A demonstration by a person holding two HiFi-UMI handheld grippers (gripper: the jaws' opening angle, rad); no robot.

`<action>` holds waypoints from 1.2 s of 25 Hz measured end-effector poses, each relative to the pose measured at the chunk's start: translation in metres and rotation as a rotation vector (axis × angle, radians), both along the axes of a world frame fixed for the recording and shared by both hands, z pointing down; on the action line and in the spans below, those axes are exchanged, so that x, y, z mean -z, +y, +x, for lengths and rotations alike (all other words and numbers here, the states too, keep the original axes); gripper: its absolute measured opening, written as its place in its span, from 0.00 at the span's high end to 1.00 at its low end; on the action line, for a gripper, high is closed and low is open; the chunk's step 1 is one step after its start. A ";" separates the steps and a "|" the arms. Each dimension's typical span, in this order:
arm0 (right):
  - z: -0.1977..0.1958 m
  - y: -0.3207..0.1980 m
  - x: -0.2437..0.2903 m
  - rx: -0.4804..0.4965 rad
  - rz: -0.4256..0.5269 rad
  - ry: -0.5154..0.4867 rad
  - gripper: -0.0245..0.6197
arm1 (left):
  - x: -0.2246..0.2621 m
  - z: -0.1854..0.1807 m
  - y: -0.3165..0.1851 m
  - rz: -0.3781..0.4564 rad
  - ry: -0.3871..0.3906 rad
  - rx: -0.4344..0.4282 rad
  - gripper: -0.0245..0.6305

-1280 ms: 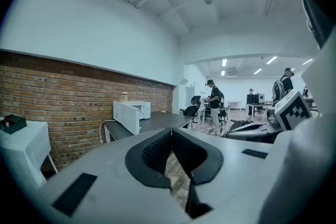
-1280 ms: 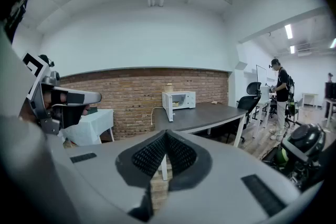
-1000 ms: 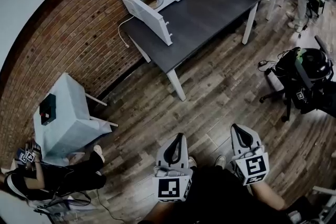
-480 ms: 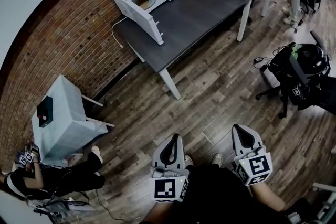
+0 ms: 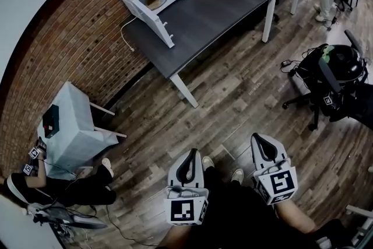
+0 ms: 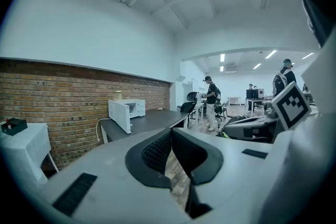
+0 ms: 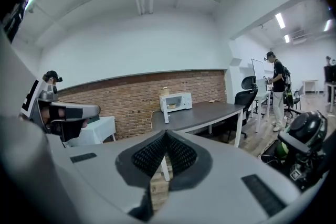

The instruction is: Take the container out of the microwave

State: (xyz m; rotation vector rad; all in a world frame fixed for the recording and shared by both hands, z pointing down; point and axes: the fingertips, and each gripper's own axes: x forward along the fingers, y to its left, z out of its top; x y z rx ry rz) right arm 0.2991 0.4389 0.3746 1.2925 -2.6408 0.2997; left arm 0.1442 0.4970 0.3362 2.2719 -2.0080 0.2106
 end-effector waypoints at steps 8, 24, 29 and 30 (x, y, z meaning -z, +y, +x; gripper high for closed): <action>0.004 -0.019 -0.008 -0.015 0.002 0.010 0.86 | -0.008 0.006 -0.028 -0.014 0.005 -0.039 0.94; -0.060 -0.144 0.013 -0.087 0.040 0.061 0.86 | 0.014 -0.071 -0.165 0.057 0.032 -0.103 0.94; -0.094 -0.177 0.017 -0.099 0.065 0.077 0.86 | 0.010 -0.108 -0.203 0.053 0.033 -0.115 0.94; -0.099 -0.181 0.016 -0.105 0.063 0.081 0.86 | 0.009 -0.111 -0.209 0.057 0.033 -0.126 0.94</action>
